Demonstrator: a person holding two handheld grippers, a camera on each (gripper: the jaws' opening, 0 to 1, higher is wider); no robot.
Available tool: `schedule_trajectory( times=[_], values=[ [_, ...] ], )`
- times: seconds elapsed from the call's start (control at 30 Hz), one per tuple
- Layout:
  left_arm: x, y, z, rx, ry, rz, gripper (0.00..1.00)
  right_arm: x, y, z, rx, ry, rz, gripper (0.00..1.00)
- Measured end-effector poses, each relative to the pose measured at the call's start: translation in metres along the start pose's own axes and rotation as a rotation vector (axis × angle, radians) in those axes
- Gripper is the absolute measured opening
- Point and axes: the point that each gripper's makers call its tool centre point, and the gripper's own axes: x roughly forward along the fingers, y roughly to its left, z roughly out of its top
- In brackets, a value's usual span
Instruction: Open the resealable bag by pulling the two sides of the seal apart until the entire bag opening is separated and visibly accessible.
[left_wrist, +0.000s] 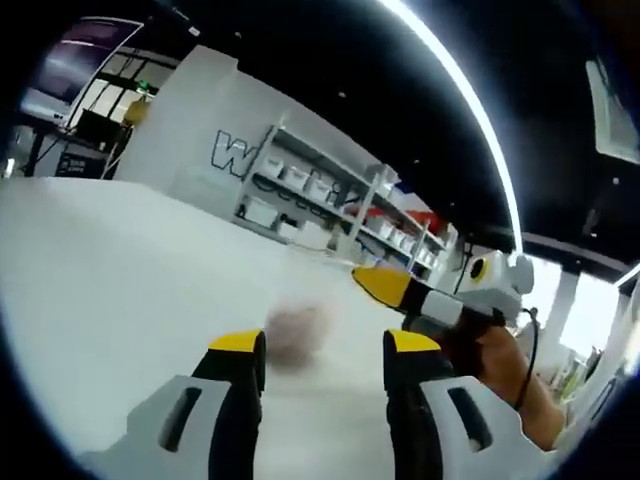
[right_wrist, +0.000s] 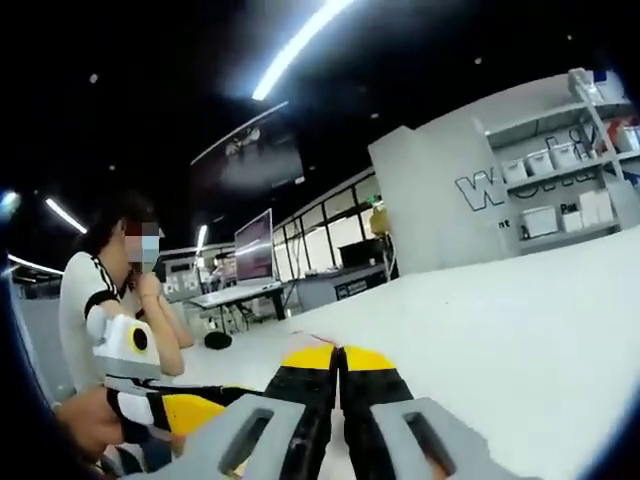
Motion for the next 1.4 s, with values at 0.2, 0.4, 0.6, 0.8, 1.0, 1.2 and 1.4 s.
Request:
schedule_trajectory(
  times=[0.2, 0.4, 0.6, 0.8, 1.0, 1.2, 1.4],
  values=[
    [0.000, -0.012, 0.004, -0.087, -0.009, -0.052, 0.31, -0.008, 0.012, -0.008, -0.062, 0.036, 0.018, 0.00],
    [0.003, -0.017, 0.007, -0.193, -0.034, -0.080, 0.26, -0.011, 0.018, -0.012, -0.076, 0.048, 0.035, 0.00],
    [0.004, -0.013, 0.011, -0.373, -0.083, -0.097, 0.19, -0.015, 0.027, -0.018, -0.099, 0.061, 0.047, 0.00],
    [0.005, -0.011, 0.009, -0.428, -0.101, -0.084, 0.13, -0.018, 0.028, -0.019, -0.091, 0.062, 0.051, 0.00],
    [0.008, -0.014, 0.009, -0.452, -0.093, -0.092, 0.13, -0.020, 0.029, -0.021, -0.090, 0.065, 0.054, 0.00],
    [0.008, -0.013, 0.009, -0.463, -0.096, -0.085, 0.13, -0.023, 0.031, -0.023, -0.090, 0.069, 0.056, 0.00],
    [0.008, -0.014, 0.007, -0.485, -0.095, -0.084, 0.13, -0.026, 0.036, -0.028, -0.109, 0.087, 0.065, 0.00]
  ],
)
